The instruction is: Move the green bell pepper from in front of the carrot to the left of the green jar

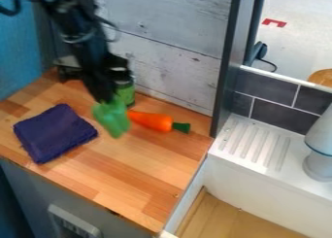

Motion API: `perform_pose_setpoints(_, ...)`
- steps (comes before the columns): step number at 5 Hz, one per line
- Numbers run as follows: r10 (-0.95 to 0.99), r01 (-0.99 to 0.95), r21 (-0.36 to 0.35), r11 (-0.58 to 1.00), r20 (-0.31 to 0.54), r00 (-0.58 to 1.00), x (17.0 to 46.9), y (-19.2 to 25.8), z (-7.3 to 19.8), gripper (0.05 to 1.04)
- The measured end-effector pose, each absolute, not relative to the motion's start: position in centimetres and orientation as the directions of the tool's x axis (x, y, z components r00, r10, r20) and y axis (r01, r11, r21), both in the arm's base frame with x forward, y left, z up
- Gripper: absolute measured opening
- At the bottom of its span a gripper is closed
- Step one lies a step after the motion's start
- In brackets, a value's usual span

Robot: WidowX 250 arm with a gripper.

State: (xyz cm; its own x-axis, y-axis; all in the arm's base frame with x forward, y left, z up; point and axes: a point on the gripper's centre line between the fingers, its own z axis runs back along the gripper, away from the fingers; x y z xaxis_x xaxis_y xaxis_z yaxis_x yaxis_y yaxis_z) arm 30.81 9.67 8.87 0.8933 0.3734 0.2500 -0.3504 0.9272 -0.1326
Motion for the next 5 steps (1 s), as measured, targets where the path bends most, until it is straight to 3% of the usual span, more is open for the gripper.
perform_pose_setpoints(1,0.435,-0.412,-0.141,0.9,0.279,0.856,31.9,13.2,9.4,0.108)
perform_pose_setpoints(3,0.506,-0.488,-0.136,0.862,0.274,0.818,37.2,17.7,8.0,0.108)
perform_pose_setpoints(5,0.535,-0.545,-0.06,0.836,0.308,0.787,40.2,20.9,7.7,0.108)
